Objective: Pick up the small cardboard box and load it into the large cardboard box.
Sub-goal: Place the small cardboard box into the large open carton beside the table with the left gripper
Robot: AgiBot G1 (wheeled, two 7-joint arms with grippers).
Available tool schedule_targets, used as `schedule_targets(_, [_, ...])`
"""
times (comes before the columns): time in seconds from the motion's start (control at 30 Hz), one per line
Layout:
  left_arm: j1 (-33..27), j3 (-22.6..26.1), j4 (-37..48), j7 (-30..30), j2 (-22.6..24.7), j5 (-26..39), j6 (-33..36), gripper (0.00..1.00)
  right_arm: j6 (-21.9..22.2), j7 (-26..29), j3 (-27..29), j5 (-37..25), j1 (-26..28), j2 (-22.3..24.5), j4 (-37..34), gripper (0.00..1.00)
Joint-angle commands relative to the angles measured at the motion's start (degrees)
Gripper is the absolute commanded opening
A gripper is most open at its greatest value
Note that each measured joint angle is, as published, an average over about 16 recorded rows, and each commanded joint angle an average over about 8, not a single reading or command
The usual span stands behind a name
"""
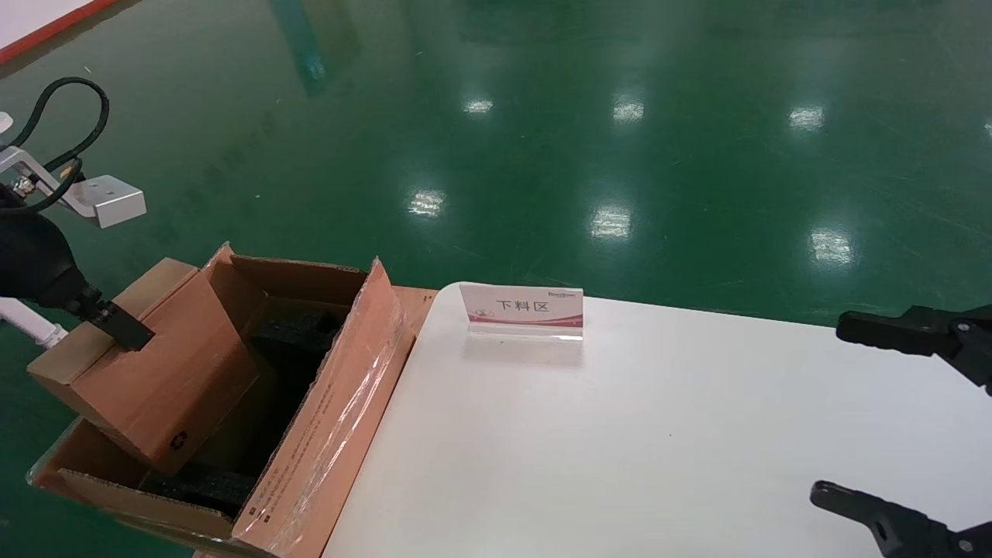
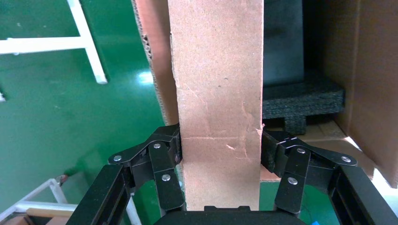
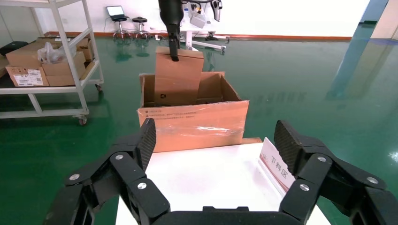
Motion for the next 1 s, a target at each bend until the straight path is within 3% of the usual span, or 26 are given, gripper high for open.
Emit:
schedule_targets(0.03, [0.2,0.2,-0.3,-0.3,-0.1,0.4,-0.6,0.0,0.0,0.0,0.0,0.0,0.0,0.0,0.0,1.0])
schedule_targets(1.0, [-0.5,2.7,-11.2,-12.9,-0.4,6.8,-7.6,0.0,0.0,-0.1,-0.1,0.1,0.0,0.0,0.0,1.0])
